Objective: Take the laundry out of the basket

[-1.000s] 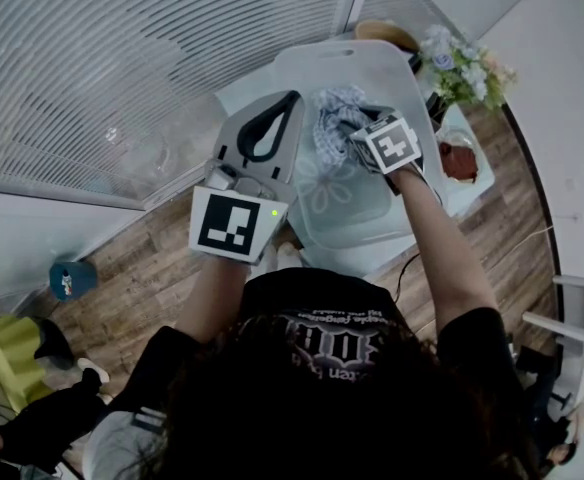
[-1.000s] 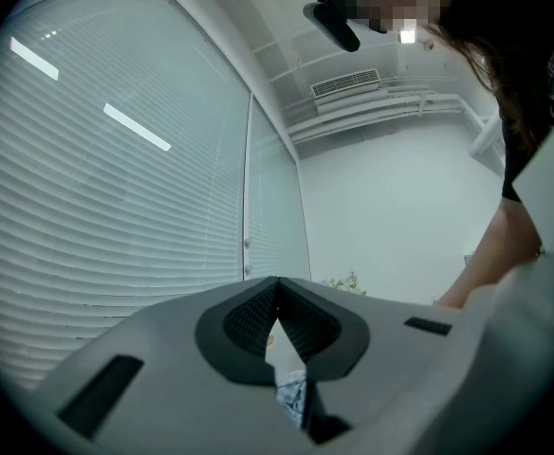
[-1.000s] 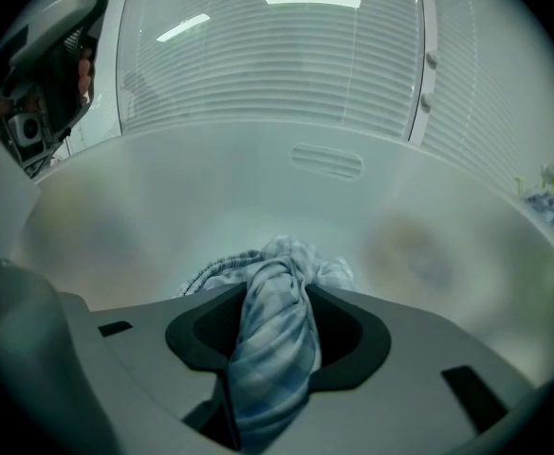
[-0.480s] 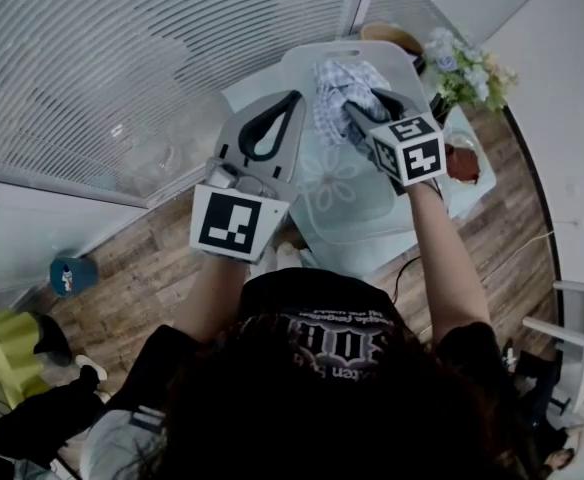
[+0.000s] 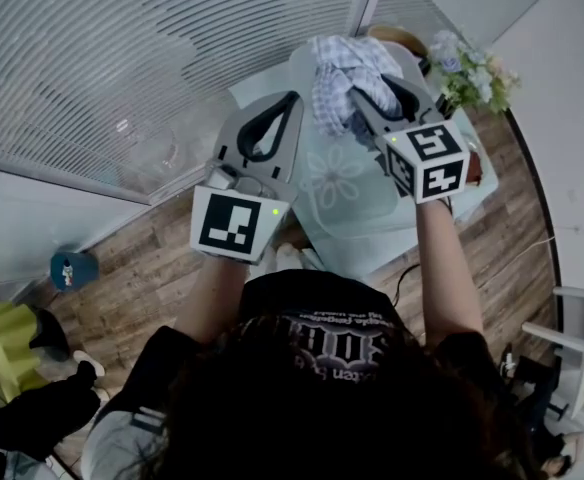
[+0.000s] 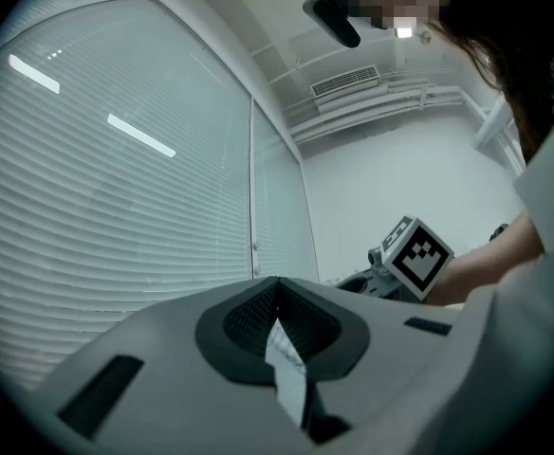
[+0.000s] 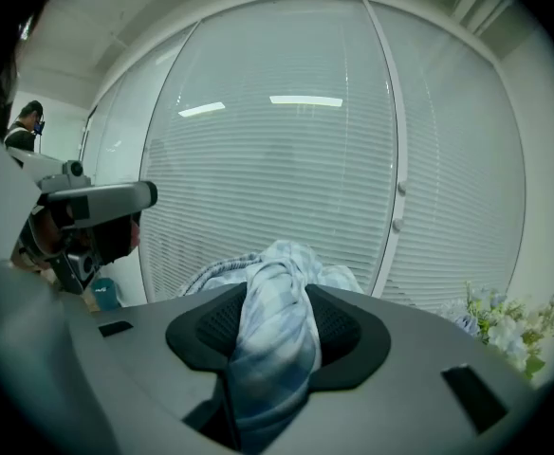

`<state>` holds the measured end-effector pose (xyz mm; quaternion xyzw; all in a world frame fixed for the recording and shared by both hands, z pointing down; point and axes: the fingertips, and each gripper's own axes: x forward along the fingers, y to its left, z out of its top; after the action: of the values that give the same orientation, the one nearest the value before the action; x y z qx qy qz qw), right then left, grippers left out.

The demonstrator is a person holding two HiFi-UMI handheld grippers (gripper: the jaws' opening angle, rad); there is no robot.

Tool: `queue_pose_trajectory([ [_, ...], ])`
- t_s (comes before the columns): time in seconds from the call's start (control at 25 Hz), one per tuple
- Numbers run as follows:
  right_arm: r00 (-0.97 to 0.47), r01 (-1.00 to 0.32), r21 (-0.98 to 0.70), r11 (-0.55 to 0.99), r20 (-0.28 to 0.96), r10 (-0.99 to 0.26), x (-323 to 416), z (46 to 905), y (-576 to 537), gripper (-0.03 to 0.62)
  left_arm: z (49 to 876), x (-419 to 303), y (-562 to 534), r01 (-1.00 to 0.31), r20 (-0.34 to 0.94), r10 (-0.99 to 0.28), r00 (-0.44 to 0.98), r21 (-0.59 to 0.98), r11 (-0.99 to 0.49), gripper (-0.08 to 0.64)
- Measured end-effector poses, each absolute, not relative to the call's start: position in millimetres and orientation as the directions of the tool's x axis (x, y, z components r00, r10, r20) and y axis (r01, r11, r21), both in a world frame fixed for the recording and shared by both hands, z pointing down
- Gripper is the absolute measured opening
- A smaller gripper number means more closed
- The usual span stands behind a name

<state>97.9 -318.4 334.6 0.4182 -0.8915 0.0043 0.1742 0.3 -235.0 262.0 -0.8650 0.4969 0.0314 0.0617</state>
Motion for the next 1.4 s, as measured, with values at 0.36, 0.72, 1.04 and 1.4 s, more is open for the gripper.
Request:
queue_pose_trajectory([
  [0.36,-0.635,-0.73,0.162,0.664,0.202,-0.746,75.0,285.0,-294.2,0.192,257.6,-23.5,-222.7,-0.89,-0.125,-0.882,0.455,-0.081,-0.448,0.002],
  [0.72,-0.682,-0.704,0.165,0.691,0.116,-0.722,47.4,250.7,-269.5,0.192,257.9,-52.8,-209.0,-0.918,-0.116,-0.911,0.395,-0.08,-0.388,0.002],
  [1.04,-0.737,-0.652,0.162,0.741,0.096,-0.669,8.1,245.1,-261.1,0.19,259.6,-85.9,-198.6,-0.947,-0.11,-0.942,0.317,-0.08,-0.31,0.002],
  [1.4,-0.81,-0.571,0.152,0.807,0.058,-0.584,-61.2,232.8,-238.7,0.19,260.6,-139.1,-174.0,-0.972,-0.11,-0.967,0.229,-0.074,-0.222,0.002],
])
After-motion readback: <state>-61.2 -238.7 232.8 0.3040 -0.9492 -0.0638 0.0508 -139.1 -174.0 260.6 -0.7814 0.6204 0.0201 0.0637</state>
